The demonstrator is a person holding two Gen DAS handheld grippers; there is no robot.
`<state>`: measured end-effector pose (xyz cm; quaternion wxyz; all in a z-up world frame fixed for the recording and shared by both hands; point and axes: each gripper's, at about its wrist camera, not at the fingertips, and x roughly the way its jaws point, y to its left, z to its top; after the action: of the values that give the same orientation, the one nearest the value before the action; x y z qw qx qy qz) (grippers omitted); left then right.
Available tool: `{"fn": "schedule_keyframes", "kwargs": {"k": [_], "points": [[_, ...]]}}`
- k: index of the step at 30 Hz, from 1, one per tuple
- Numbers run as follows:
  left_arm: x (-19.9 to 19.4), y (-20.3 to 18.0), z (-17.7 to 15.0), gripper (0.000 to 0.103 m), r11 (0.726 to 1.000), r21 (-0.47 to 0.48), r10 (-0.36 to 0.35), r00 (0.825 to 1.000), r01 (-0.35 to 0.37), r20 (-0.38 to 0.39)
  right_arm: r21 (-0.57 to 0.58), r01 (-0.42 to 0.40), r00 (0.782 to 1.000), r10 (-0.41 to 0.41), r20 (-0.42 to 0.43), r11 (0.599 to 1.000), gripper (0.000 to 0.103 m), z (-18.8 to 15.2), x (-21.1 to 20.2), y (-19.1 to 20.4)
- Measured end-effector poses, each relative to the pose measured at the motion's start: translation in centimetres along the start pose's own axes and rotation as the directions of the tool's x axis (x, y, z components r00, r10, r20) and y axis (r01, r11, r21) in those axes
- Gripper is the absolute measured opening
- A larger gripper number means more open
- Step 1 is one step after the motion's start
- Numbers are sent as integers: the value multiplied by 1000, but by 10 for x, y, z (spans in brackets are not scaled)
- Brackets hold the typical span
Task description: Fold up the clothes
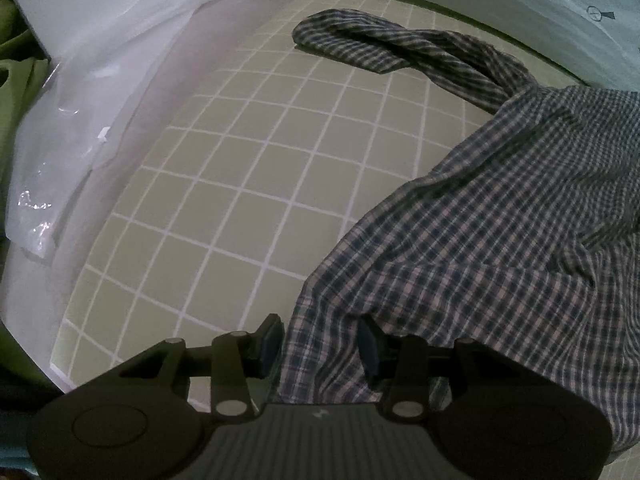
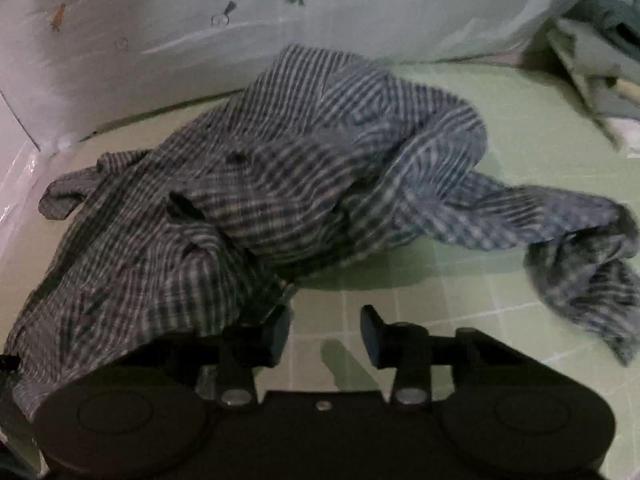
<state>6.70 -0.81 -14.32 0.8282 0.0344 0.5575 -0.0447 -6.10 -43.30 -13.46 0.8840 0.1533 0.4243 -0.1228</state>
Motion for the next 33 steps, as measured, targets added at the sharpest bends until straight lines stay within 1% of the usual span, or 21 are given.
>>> {"fn": "schedule_keyframes", "kwargs": {"k": [2, 4, 7, 8, 9, 10, 11, 13, 14, 16, 18, 22, 23, 24, 25, 26, 27, 28, 30, 33], "points": [[0, 0, 1, 44, 1000, -3, 4, 1000, -4, -2, 31, -35, 999, 35, -10, 999, 39, 5, 16, 5], [0, -1, 1, 44, 1000, -7, 8, 1000, -8, -3, 33, -50, 999, 51, -15, 998, 38, 11, 27, 14], [0, -1, 2, 44, 1000, -5, 12, 1000, -12, -5, 6, -3, 999, 3, -45, 1000, 34, 20, 41, 28], [1, -1, 2, 44, 1000, -8, 11, 1000, -11, -5, -29, 9, 999, -10, -47, 1000, 30, 20, 42, 32], [1, -1, 2, 44, 1000, -12, 11, 1000, -11, -4, -63, 21, 999, -24, -48, 998, 23, 20, 42, 36], [1, 0, 1, 44, 1000, -16, 10, 1000, -10, -4, -97, 33, 998, -37, -48, 995, 5, 20, 43, 40], [1, 0, 1, 44, 1000, -19, 10, 1000, -10, -3, -127, 43, 998, -50, -48, 991, 2, 20, 42, 42], [1, 1, 1, 45, 1000, -25, 9, 1000, -9, -1, -155, 59, 996, -68, -50, 986, 0, 14, 35, 39], [1, 1, 2, 45, 1000, -28, 8, 1000, -8, 0, -145, 79, 995, -88, -54, 986, 0, 11, 30, 34], [1, 1, 1, 46, 999, -32, 10, 1000, -10, 4, -130, 138, 987, -147, -61, 982, 0, 1, 13, 22], [1, 1, 0, 46, 999, -35, 12, 1000, -12, 9, -113, 196, 975, -206, -85, 974, 0, -13, -8, 6], [1, 1, -1, 46, 999, -39, 13, 1000, -13, 19, -33, 240, 957, -242, -163, 970, 0, -46, -44, -28], [1, 1, -1, 46, 999, -40, 15, 1000, -14, 19, -9, 229, 963, -227, -146, 973, 1, -46, -48, -30], [1, 1, -1, 46, 999, -40, 15, 1000, -14, 19, 14, 217, 968, -213, -130, 976, 2, -45, -53, -32], [1, 1, -1, 46, 999, -40, 15, 1000, -14, 20, 37, 205, 973, -199, -113, 978, 16, -45, -57, -34], [1, 1, -1, 46, 999, -39, 14, 1000, -13, 21, 57, 194, 978, -188, -90, 979, 27, -44, -61, -35], [1, 1, -1, 46, 999, -37, 12, 1000, -11, 23, 68, 187, 981, -184, -54, 980, 49, -40, -64, -36], [1, 2, -1, 46, 999, -34, 8, 1000, -8, 24, 77, 180, 984, -178, -24, 981, 55, -36, -62, -35], [1, 3, 0, 45, 1000, -31, 0, 1000, 1, 24, 92, 148, 989, -149, 2, 985, 55, -29, -55, -33], [1, 4, 4, 45, 999, -38, -28, 999, 29, 26, 118, 127, 991, -131, 35, 985, 57, -18, -46, -35]]}}
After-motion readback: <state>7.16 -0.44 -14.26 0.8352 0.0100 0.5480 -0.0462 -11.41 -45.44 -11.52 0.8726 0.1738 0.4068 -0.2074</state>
